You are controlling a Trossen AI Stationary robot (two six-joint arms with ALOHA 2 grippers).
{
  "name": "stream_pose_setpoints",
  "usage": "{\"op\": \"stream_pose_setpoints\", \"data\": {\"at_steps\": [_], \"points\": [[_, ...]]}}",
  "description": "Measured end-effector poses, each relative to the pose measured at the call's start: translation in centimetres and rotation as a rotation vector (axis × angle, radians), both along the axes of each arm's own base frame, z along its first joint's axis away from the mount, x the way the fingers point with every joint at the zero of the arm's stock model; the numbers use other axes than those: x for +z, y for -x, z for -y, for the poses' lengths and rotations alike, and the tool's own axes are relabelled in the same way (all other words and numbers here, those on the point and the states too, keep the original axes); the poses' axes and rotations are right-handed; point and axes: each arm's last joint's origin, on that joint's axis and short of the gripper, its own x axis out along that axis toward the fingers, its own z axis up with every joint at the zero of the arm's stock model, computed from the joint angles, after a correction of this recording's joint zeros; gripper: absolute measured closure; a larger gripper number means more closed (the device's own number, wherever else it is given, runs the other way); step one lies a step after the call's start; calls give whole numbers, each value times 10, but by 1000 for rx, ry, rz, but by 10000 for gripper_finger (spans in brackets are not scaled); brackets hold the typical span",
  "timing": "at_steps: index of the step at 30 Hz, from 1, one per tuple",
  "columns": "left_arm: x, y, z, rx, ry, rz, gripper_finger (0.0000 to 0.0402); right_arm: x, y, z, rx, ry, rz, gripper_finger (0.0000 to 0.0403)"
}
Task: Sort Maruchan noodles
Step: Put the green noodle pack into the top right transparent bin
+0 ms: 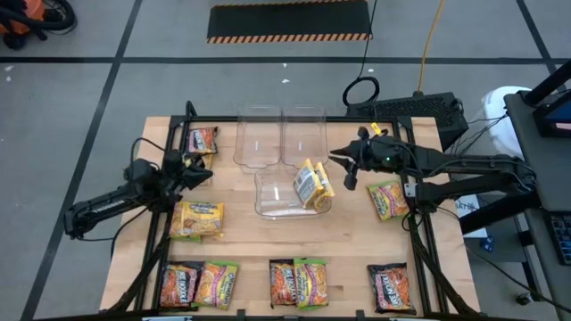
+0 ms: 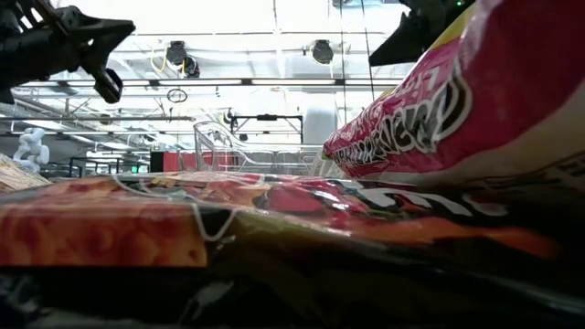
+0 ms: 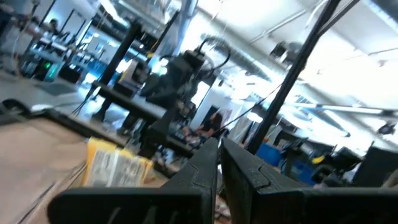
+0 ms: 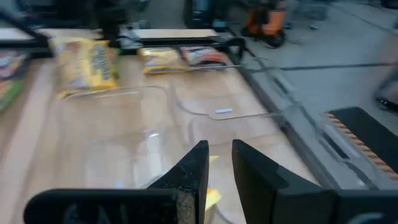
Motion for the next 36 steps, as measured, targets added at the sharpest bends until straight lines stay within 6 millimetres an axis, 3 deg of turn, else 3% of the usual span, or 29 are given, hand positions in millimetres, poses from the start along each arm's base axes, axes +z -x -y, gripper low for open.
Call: {"op": "stream_pose_setpoints", "data": {"at_steps": [7, 17, 26, 36], "points": [[1, 1, 0, -57, 149, 5, 376, -4, 4, -8, 207, -140, -33, 335], [1, 0, 0, -65, 157, 2, 376, -22, 10, -31, 428, -477, -235, 335], [1, 1, 1, -84, 151, -2, 376, -52, -17, -68, 492, -626, -415, 335], [0, 1, 6, -263, 136, -54, 376, -64, -53, -104, 549, -747, -314, 335]]}}
